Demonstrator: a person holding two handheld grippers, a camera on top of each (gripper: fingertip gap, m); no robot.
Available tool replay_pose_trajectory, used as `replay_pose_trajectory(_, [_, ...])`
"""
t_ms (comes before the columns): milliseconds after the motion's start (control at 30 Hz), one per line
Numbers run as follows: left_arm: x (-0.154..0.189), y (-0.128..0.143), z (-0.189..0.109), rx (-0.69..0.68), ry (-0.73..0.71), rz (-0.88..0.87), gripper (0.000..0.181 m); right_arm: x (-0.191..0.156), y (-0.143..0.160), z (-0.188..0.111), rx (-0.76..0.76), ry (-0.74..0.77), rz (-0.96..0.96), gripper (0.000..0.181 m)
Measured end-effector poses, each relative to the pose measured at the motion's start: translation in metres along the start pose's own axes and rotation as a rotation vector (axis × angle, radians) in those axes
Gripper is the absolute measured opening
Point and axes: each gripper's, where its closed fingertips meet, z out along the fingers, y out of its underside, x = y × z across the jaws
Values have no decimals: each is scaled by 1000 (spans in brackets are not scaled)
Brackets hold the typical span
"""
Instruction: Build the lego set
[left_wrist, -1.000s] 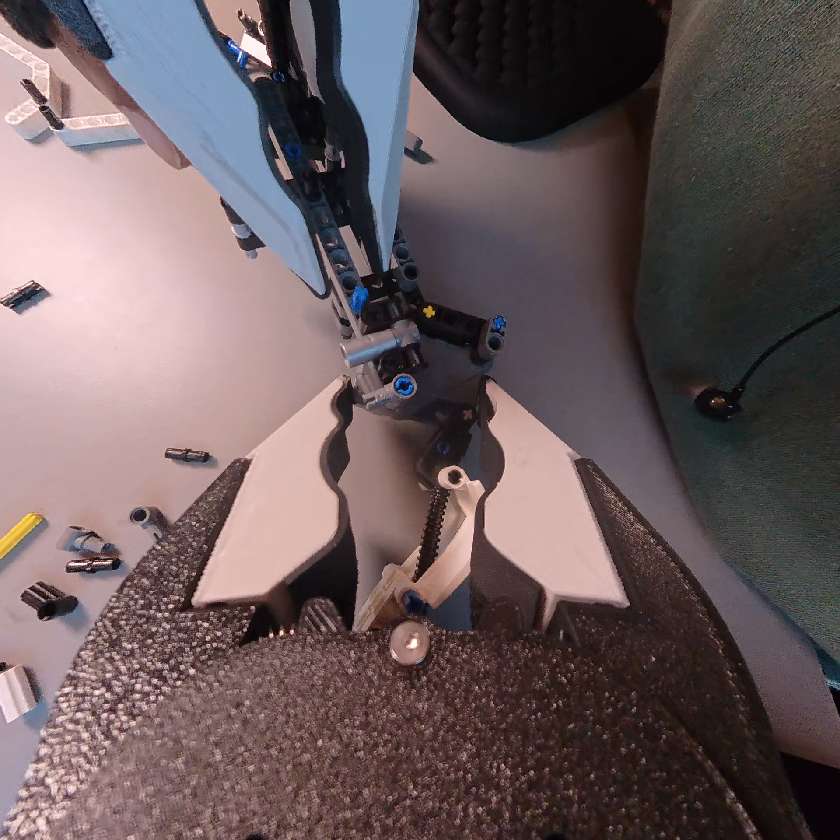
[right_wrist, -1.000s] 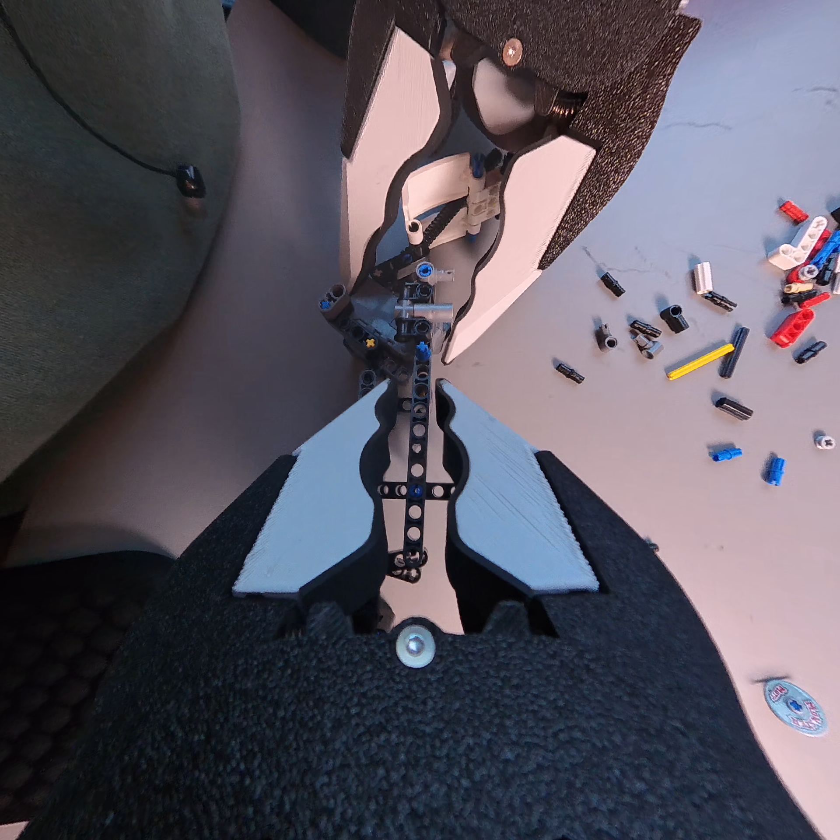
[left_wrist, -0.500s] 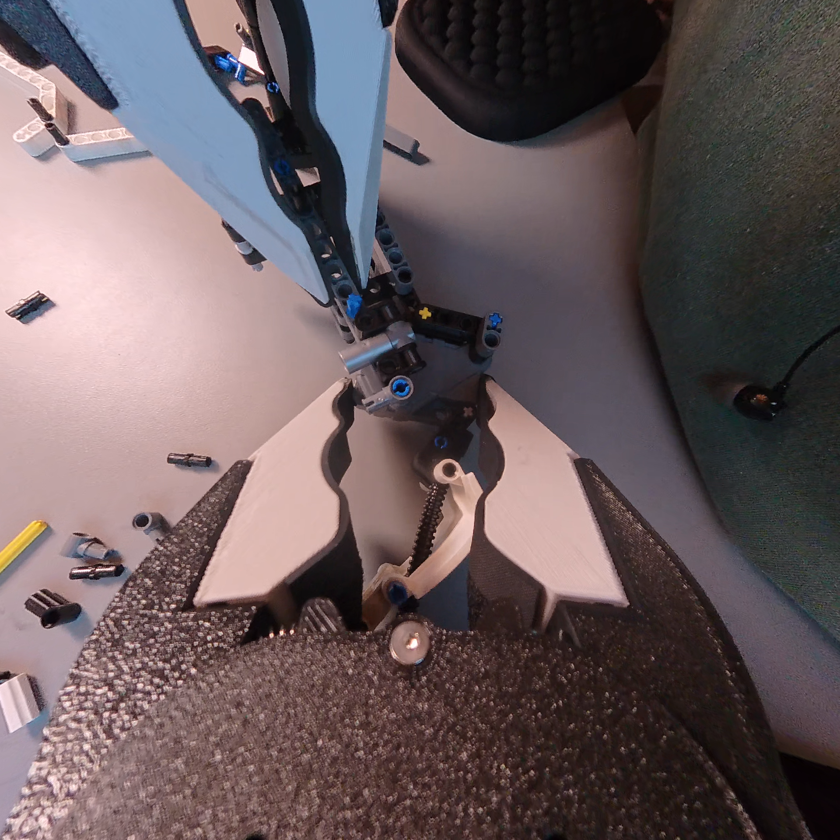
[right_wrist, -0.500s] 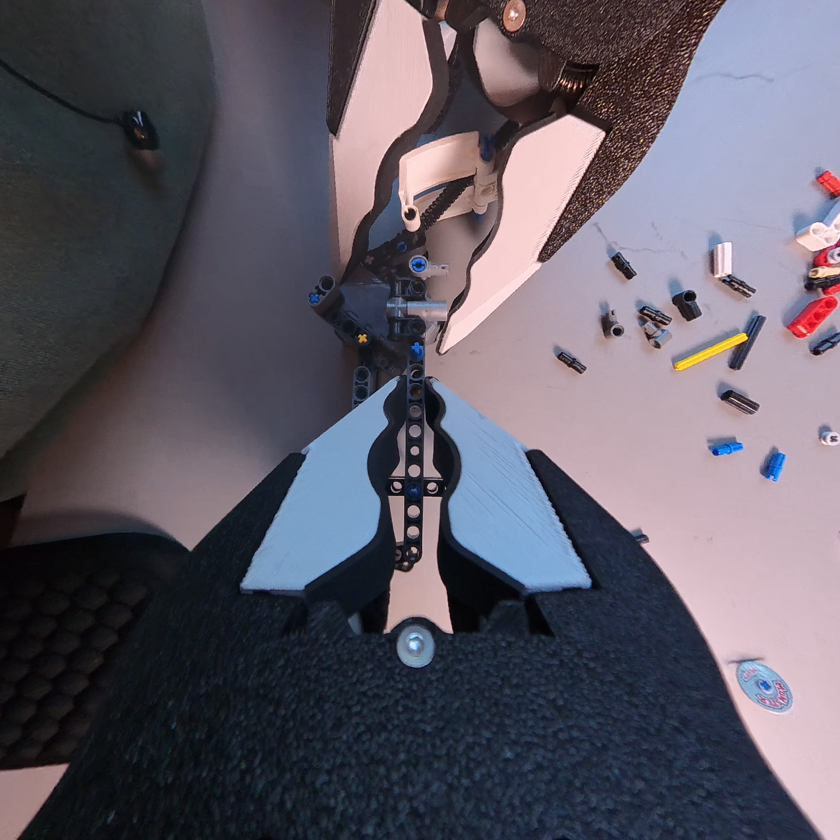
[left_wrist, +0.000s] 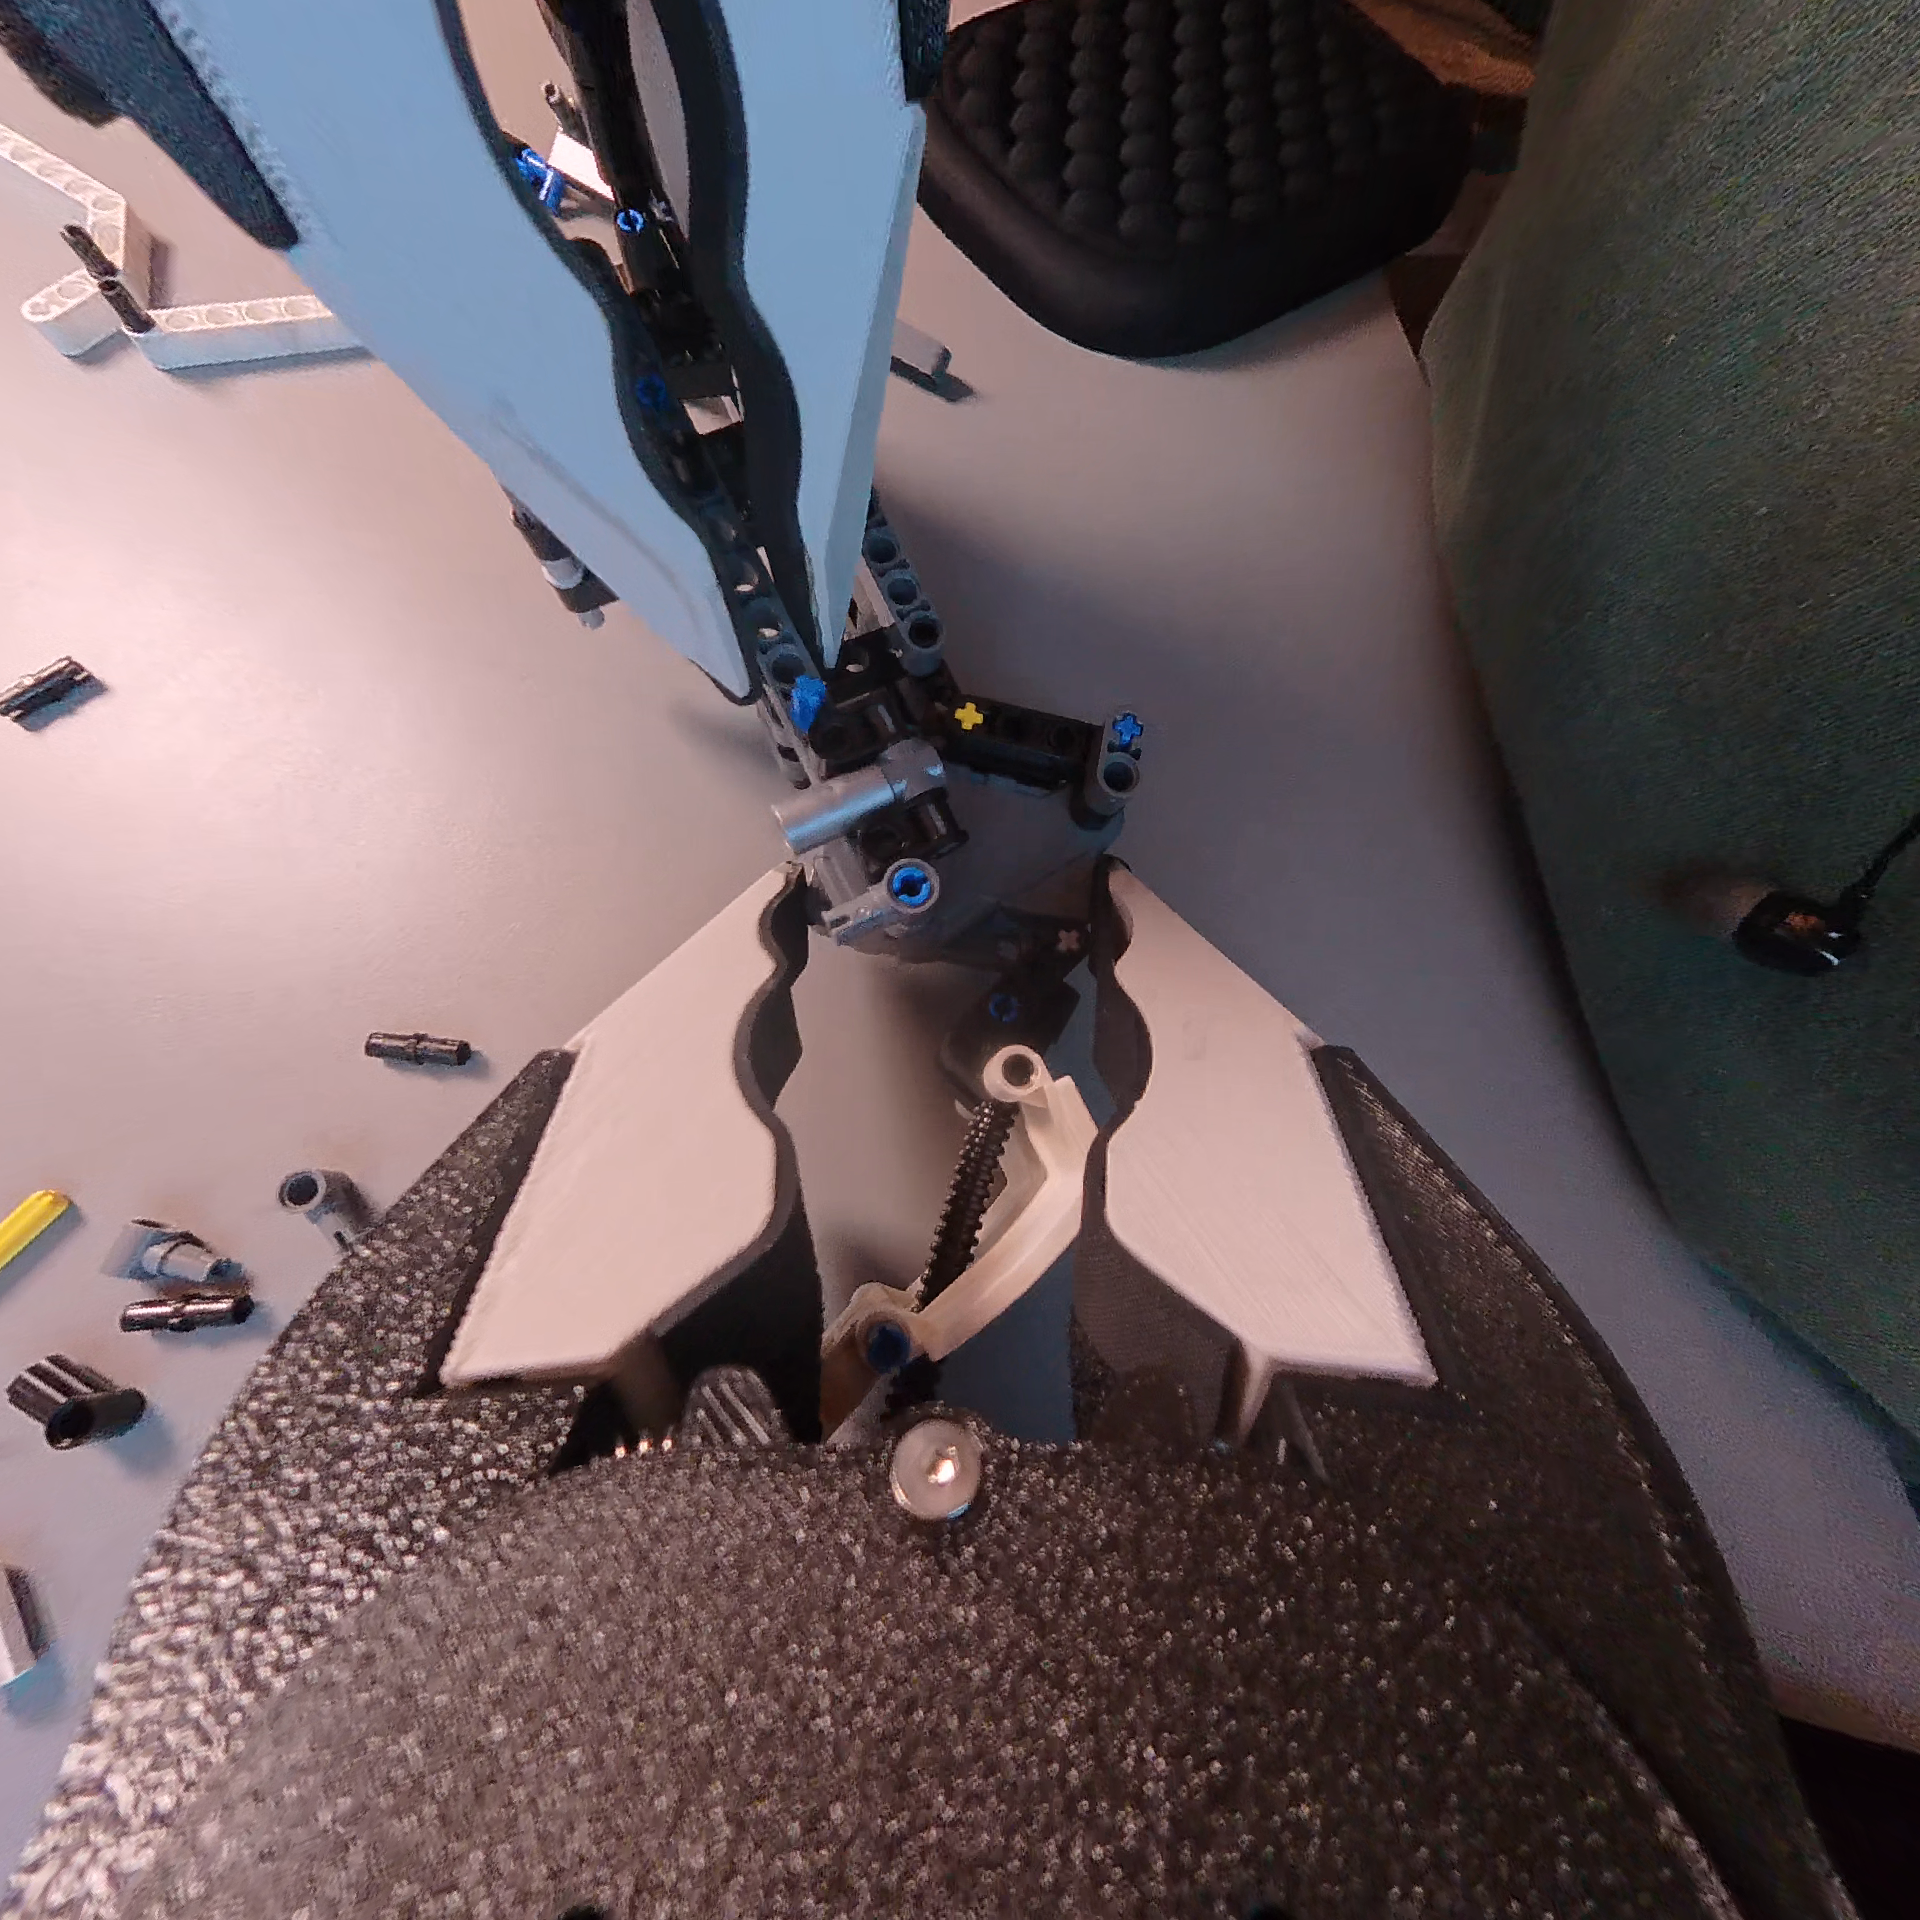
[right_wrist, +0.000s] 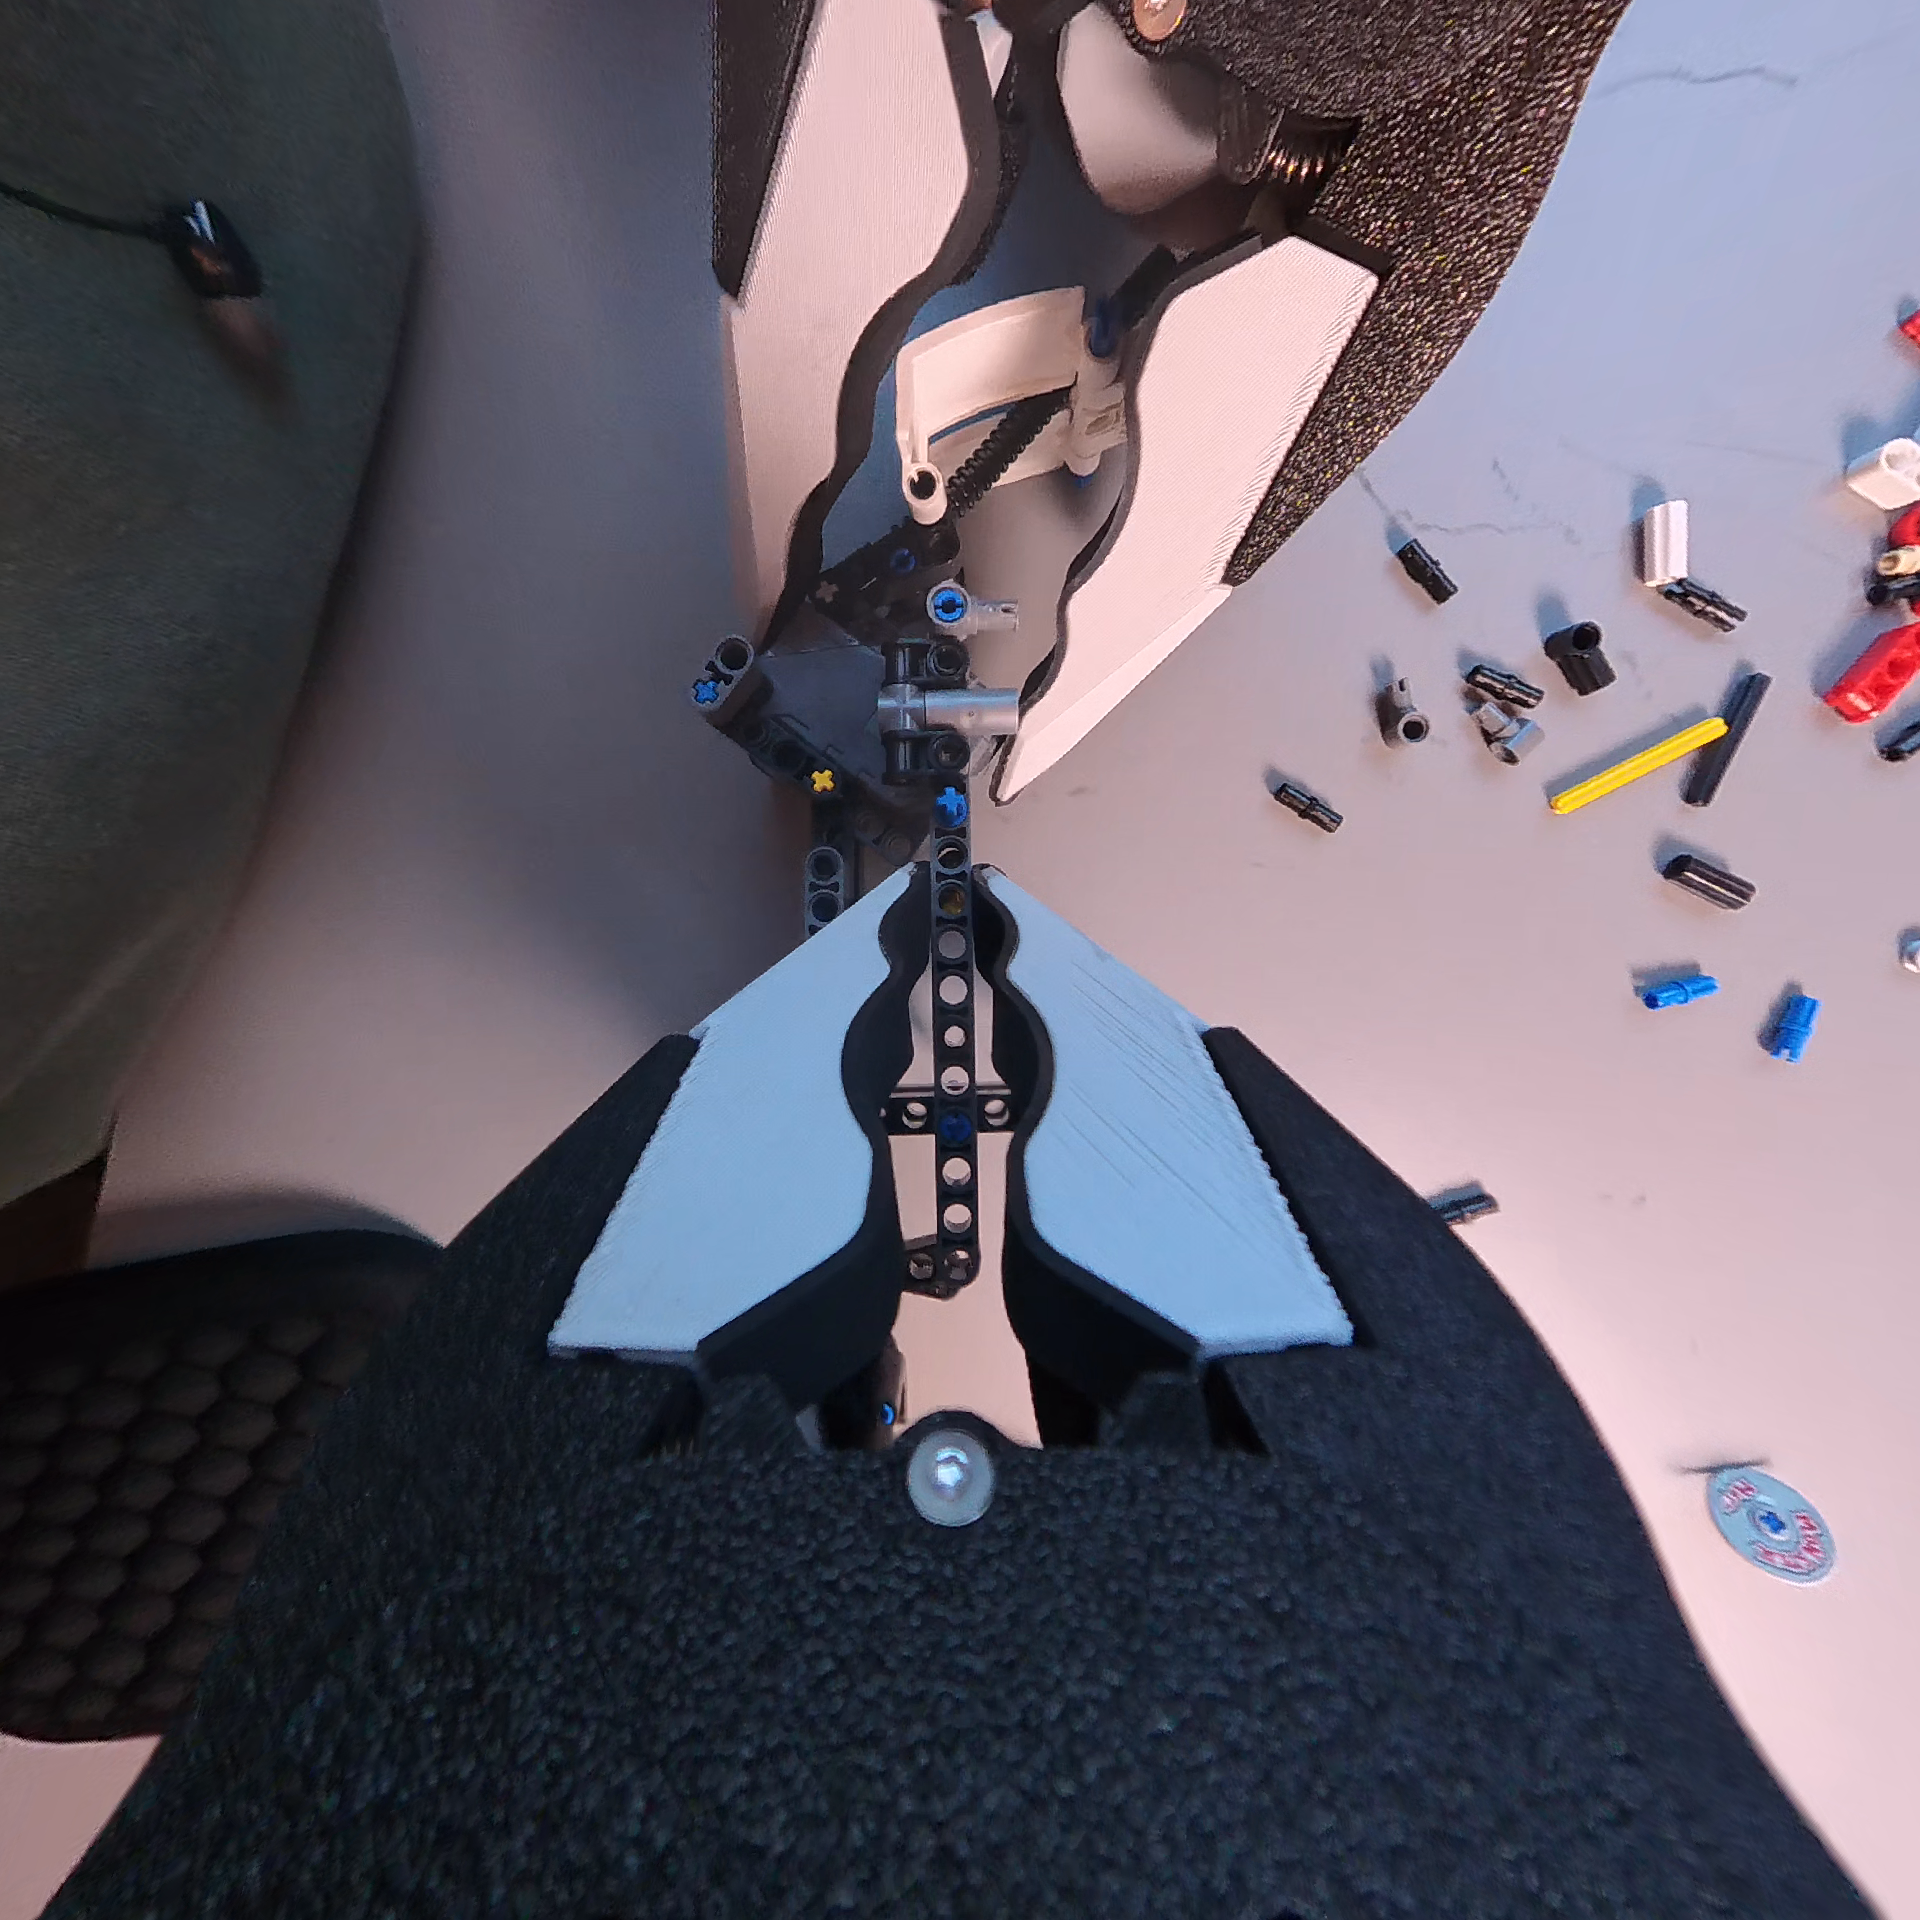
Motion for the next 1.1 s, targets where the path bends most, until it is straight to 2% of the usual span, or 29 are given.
replay_pose_trajectory(100, [0,-2,-1,9,-7,11,54,-2,1,0,24,-6,23,8])
replay_pose_trajectory(167, [0,-2,-1,0,-29,35,54,-2,9,2,5,12,23,21])
replay_pose_trajectory(233, [0,-3,-1,-13,-61,78,54,-4,4,-3,56,-4,57,27])
replay_pose_trajectory(333, [-1,-4,-3,-29,-134,200,54,-4,-4,-16,122,-27,129,34])
replay_pose_trajectory(533, [-10,-9,-7,-88,-346,477,54,-8,6,-16,61,-79,231,58])
replay_pose_trajectory(667, [-18,-11,-10,-182,-504,674,54,-9,12,-6,-38,-63,197,55])
replay_pose_trajectory(833, [-29,-9,-14,-316,-674,892,54,-6,12,3,-72,-30,174,52])
replay_pose_trajectory(967, [-34,-6,-19,-337,-714,893,55,0,12,5,-44,51,169,51])
replay_pose_trajectory(1000, [-34,-4,-21,-334,-704,846,57,2,15,7,-47,83,164,51])
replay_pose_trajectory(1033, [-33,-3,-24,-319,-685,782,67,5,20,9,-57,127,150,51])
replay_pose_trajectory(1100, [-25,-7,-30,-237,-619,612,81,10,20,9,-22,211,147,50])
